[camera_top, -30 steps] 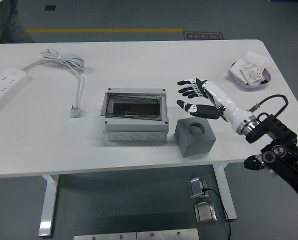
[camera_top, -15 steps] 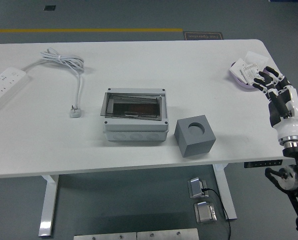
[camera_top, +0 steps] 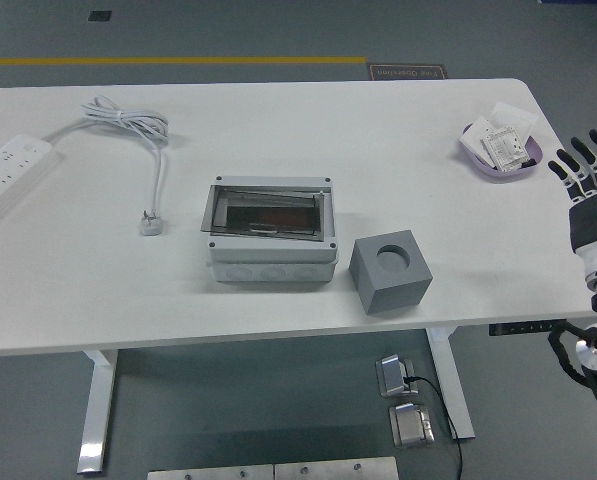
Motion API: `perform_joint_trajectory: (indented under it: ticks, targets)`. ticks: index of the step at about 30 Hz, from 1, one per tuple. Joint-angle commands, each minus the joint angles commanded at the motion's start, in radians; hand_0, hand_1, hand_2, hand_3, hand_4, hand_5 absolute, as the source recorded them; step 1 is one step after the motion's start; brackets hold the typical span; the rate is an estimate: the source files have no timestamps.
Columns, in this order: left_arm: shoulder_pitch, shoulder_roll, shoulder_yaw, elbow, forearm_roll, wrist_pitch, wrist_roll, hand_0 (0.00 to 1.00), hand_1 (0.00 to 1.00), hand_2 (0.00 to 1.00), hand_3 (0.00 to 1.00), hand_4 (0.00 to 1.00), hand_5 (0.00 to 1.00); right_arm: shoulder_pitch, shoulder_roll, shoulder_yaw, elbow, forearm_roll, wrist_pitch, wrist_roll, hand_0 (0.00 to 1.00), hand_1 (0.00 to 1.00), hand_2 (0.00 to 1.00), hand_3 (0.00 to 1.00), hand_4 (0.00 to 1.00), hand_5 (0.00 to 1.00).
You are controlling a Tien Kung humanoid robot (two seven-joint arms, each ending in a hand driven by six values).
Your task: Fetch the battery,place it into the box,close the lid of the box
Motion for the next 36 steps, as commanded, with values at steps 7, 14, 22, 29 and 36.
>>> perform_joint_trajectory:
  ticks: [7,14,22,29,36]
  targets:
    - [-0.004,0.001,0.016,0.000,-0.021,0.000,-0.007,0.638,0.701,0.600,0.597,0.552,0.128,-0.001,-0.003,0.005,0.007,-0.046,-0.030,-0.024,0.678,0.651,0.665,0.705,0.939,0.768]
    - [-0.009,0.003,0.043,0.000,-0.051,0.000,-0.017,0.639,0.701,0.600,0.598,0.558,0.133,-0.005,-0.006,0.023,0.008,-0.064,-0.033,-0.030,0.680,0.652,0.670,0.700,0.856,0.498]
    - [-0.010,0.007,0.107,0.000,-0.114,-0.002,-0.038,0.638,0.701,0.601,0.599,0.560,0.133,-0.013,-0.012,0.055,0.013,-0.101,-0.036,-0.043,0.680,0.656,0.668,0.693,0.820,0.431]
    - [-0.009,0.006,0.119,0.000,-0.121,-0.002,-0.043,0.640,0.701,0.602,0.600,0.572,0.146,-0.022,-0.016,0.072,0.018,-0.130,-0.040,-0.054,0.681,0.657,0.668,0.696,0.825,0.457]
    - [-0.010,0.016,0.119,0.000,-0.118,-0.002,-0.043,0.643,0.700,0.605,0.603,0.583,0.153,-0.025,-0.027,0.090,0.024,-0.164,-0.044,-0.071,0.685,0.657,0.670,0.691,0.829,0.489]
